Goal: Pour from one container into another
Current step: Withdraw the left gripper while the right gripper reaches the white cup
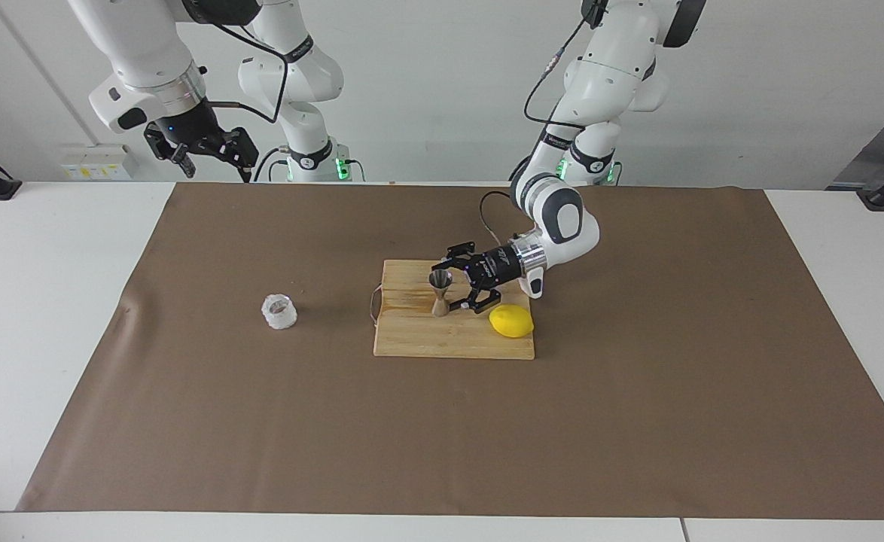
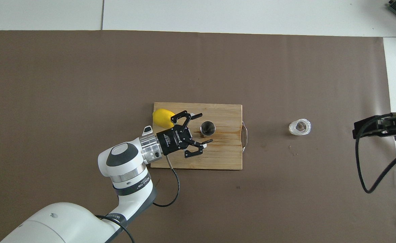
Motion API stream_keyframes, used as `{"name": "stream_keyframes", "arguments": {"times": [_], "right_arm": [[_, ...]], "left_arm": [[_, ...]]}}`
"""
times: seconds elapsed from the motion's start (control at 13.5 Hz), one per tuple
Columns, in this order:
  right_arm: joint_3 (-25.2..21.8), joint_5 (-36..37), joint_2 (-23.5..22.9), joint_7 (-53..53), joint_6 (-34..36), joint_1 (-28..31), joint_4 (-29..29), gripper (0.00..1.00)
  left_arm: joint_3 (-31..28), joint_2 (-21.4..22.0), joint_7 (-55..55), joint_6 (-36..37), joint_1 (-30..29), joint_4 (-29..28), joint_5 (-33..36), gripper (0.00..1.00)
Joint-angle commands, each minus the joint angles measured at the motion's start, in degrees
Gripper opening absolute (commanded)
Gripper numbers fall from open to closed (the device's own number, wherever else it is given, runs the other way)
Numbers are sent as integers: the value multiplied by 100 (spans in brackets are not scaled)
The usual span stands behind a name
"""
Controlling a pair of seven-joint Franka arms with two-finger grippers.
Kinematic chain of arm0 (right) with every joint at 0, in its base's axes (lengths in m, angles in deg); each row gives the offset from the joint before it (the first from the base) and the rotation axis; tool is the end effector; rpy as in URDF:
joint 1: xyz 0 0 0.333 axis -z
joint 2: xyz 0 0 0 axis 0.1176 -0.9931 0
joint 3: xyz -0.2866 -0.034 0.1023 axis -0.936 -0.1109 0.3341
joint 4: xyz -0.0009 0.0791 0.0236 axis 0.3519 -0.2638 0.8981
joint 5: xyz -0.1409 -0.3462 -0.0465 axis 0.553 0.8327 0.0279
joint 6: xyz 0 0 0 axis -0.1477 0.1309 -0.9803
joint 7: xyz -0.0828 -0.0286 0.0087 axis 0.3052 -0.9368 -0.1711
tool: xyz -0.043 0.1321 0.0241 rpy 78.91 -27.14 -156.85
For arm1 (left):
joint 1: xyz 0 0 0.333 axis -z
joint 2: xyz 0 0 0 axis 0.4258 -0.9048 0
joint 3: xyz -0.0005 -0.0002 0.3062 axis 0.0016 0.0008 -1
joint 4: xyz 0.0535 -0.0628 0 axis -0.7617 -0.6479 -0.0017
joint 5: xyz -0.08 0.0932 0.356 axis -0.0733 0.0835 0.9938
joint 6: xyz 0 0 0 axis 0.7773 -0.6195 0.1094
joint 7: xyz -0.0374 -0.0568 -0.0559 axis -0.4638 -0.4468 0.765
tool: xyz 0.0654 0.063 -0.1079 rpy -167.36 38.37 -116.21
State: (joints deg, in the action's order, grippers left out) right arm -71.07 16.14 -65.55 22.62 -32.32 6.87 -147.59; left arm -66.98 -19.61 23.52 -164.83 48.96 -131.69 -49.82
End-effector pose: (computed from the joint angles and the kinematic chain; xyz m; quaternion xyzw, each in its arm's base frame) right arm 0.4974 0.0068 0.5820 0.9987 0.0161 -0.0461 0.0130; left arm 0.4683 -0.3492 0.2455 0.4209 0.6214 -0.4082 0.5197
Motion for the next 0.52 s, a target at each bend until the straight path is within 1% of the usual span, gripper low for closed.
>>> {"name": "stream_keyframes", "arguments": {"times": [0.0,0.15,0.3,0.44], "right_arm": [[-22,-250,377,710,-579,6,-700,100],[-22,-427,526,1264,-930,-3,-1077,100],[-22,-454,641,1826,-1299,-3,-1420,100],[-22,-462,755,2555,-1598,-3,-1755,100]], "left_arm": [[-53,140,17,-245,50,-105,-65,100],[-62,193,35,-298,50,-140,-38,100],[-62,272,148,-421,-2,-167,189,100],[-71,386,603,-421,-90,-158,758,100]]}}
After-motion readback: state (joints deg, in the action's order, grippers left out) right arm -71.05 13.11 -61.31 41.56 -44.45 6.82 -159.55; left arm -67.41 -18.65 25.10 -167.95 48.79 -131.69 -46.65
